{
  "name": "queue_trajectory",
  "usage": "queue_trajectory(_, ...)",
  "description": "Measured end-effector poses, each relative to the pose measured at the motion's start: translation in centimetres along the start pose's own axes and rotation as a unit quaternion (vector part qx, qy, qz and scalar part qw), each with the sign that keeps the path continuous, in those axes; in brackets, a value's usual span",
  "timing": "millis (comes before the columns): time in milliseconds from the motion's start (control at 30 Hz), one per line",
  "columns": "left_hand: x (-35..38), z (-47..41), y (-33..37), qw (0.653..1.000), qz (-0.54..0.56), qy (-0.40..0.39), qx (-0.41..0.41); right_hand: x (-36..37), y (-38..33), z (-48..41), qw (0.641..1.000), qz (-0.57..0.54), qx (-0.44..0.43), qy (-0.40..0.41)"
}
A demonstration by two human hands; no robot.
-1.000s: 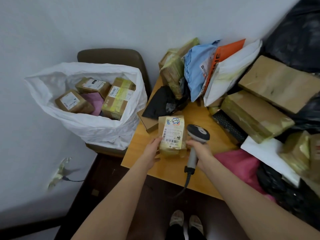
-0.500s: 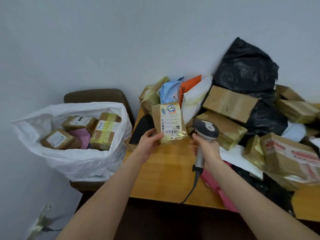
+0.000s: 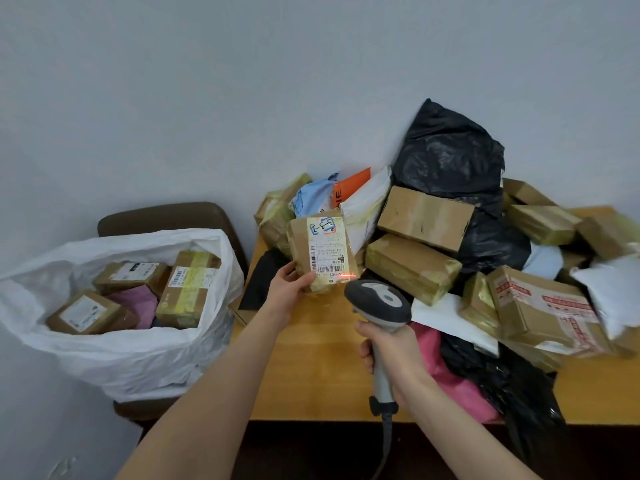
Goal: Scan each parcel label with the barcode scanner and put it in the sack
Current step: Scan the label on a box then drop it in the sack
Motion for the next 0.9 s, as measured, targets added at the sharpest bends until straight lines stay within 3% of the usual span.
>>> queue_trajectory(900,-0.2,0.4,0.0,1.000,-0.022,0.016,0.003,-0.1,-0.7,-0.4,1.000,-0.008,-0.017,-0.025)
Point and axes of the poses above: each hand's wrist, its own z-axis away from the middle knuckle, its own x-axis out of the palm, y = z × x, the point moved 1 cm from there along -z, towards the middle knuckle, and after that the axes turned 4 degrees about -x, right-handed, at the moved point
